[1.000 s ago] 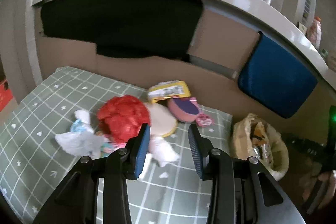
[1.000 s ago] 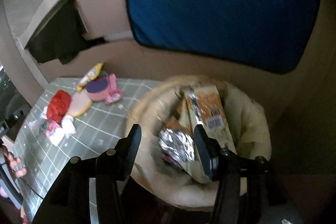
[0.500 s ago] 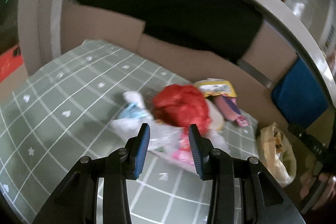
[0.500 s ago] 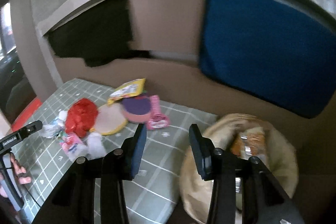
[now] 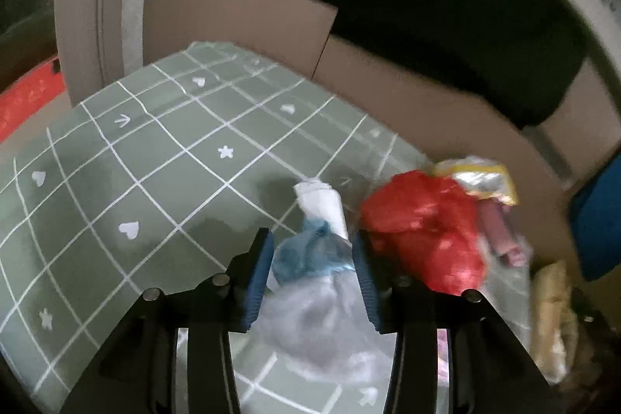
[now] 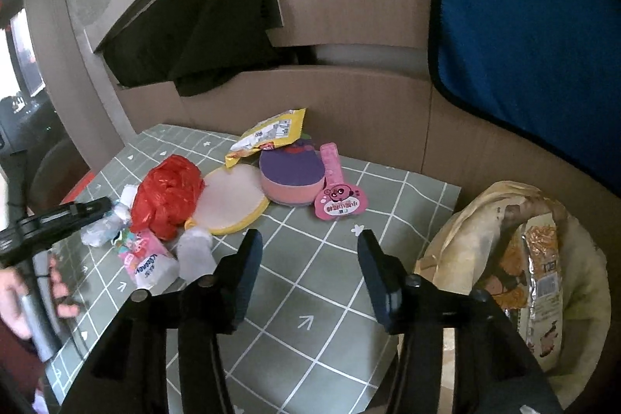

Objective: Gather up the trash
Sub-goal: 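Move both tools back to the table and grasp the white-blue tissue with the left tool, then grasp the red plastic bag with the right tool while the left tool holds the tissue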

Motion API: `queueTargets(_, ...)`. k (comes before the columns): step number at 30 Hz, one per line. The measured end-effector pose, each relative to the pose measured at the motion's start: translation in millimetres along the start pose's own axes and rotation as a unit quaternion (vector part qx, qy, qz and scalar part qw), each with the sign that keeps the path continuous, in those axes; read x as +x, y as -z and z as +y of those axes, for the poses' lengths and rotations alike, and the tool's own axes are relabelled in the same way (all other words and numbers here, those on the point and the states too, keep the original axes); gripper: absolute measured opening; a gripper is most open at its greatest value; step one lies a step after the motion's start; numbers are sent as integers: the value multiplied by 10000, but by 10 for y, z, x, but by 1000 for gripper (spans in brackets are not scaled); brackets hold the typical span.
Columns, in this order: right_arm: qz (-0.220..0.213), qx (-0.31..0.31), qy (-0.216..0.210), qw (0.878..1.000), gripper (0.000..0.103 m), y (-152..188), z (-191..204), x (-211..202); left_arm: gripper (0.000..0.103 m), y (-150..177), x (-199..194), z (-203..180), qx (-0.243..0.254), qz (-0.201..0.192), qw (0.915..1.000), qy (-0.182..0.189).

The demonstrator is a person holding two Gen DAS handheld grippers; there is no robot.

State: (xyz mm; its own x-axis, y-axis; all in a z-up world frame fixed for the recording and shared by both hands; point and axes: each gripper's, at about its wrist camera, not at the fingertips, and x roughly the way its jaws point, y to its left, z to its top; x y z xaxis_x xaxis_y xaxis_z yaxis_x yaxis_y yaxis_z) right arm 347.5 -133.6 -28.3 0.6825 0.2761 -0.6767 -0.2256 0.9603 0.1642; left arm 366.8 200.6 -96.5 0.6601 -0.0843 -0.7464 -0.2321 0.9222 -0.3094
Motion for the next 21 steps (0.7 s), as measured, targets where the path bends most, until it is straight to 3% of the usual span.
queueTargets(6, 125, 73, -441, 9989, 64, -38, 8, 103, 48, 43, 104, -6, 43, 203, 9997, 143)
queueTargets(11, 400, -171, -612, 9972, 63, -141, 245, 295, 38, 112, -20, 12, -14, 351, 9985, 413)
queueTargets(14, 512, -404, -688, 9955, 52, -197, 505, 420, 36, 141, -177, 9, 46, 197, 9988, 455)
queueTargets(17, 597, -502, -1003, 9919, 50, -263, 732, 543, 36, 120, -355, 47, 41, -34, 9988, 481)
queueTargets(21, 514, -943, -1026, 9889, 50, -351, 1116, 690, 36, 82, -575, 154, 38, -371, 9988, 307)
